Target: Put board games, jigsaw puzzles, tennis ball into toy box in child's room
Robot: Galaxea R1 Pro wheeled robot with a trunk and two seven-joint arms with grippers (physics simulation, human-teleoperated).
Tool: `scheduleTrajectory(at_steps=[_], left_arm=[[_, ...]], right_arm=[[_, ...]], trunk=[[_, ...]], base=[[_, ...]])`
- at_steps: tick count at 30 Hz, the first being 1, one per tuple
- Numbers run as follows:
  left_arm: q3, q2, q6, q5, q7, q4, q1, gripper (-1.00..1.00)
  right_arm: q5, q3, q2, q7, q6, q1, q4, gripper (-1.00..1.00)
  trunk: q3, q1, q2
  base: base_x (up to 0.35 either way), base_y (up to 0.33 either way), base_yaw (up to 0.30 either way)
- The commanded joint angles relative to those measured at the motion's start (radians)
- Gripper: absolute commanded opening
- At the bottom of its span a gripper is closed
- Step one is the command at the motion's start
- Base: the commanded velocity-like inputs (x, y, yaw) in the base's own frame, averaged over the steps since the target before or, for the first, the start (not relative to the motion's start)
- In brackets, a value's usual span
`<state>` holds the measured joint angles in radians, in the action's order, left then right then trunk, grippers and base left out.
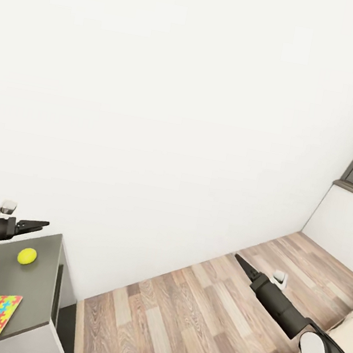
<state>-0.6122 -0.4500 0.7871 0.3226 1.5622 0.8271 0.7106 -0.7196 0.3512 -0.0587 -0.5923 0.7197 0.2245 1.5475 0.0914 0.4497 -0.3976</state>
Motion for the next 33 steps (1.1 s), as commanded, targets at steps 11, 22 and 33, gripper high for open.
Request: scheduleTrajectory(at_steps=[11, 22, 33], left_arm=[[0.003, 0.001, 0.011, 0.010, 0.009, 0.001, 0.001, 1.00], [0.007, 0.002, 0.010, 0.010, 0.009, 0.001, 0.001, 1.00], [0.008, 0.004, 0.011, 0.010, 0.009, 0.001, 0.001, 1.00]], right_arm=[[-0.003, 0.002, 0.000, -0.001, 0.006, 0.001, -0.001, 1.00], [-0.001, 0.001, 0.000, -0.001, 0.006, 0.001, -0.002, 1.00], [0.000, 0.000, 0.000, 0.000, 0.006, 0.001, -0.002, 1.00]], trunk=[[0.002, 0.000, -0.002], [0.002, 0.000, -0.002], [0.002, 0.000, -0.002]], base=[[-0.234, -0.195, -0.281], [-0.236, -0.209, -0.281], [-0.227, -0.227, -0.281]])
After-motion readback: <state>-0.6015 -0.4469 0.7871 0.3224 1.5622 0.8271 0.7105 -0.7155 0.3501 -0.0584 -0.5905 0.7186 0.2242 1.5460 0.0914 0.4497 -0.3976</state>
